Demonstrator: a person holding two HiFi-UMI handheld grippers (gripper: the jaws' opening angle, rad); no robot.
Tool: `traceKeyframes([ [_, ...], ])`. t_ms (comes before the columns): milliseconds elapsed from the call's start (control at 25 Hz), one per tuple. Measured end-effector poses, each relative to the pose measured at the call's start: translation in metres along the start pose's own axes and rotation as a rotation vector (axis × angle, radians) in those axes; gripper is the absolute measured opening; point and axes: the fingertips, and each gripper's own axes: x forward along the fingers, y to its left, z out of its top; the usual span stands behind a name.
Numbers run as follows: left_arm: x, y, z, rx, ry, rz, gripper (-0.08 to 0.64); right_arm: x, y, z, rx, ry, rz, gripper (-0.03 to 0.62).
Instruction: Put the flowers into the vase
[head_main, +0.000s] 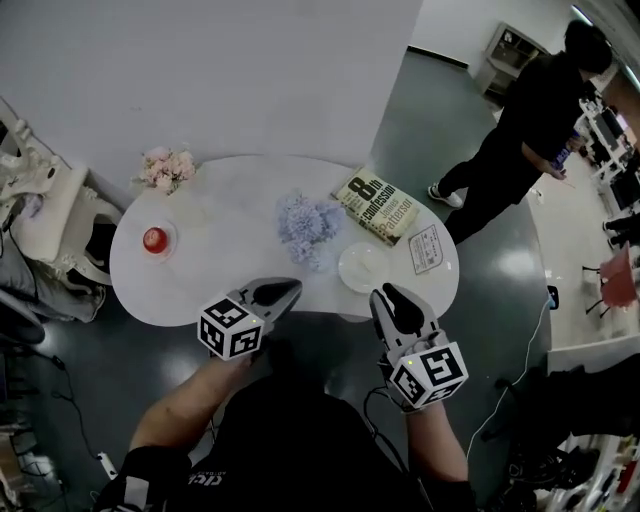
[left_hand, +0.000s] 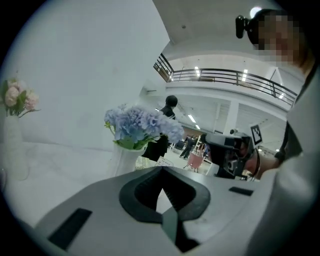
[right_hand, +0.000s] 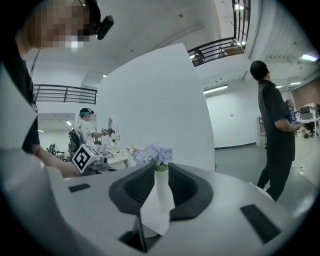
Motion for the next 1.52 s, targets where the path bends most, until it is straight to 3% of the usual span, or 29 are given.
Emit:
traceKeyframes([
  [240, -0.013, -0.058, 0.009, -0.015, -0.098, 0.022, 0.011, -0.036, 0.026, -0.004, 0.084, -0.043, 0.069, 0.074],
  [360, -0.029, -0.085, 0.01, 0.031, -0.113, 0.027, 0.011, -0.052, 0.039, 0.0, 0.116, -0.065, 0.08, 0.064],
  [600, -0.076, -0.108, 0.034, 0.144, -0.182, 0.074, 0.011, -0.064, 0.092, -0.004, 0.082, -0.044, 0.156, 0.05],
  [720, -0.103, -0.102, 0.046, 0.178, -0.216, 0.119, 0.011, -0.058, 0.105, -0.007, 0.108, -0.042, 0.173, 0.037],
  [840, -0.12, -0.082, 0.044, 0.187, -0.249, 0.151, 0.011, -0.05, 0.108, 0.001, 0.161, -0.065, 0.138, 0.026],
  [1040, -0.142, -0.065, 0.041, 0.213, -0.249, 0.156, 0.012, -0.033, 0.14, 0.02, 0.054, -0.093, 0.094, 0.025],
  [1520, -0.167, -0.058, 0.026, 0.171, -0.217, 0.115, 0.012, -0.022, 0.172, 0.002, 0.078, -0.06, 0.101, 0.023],
])
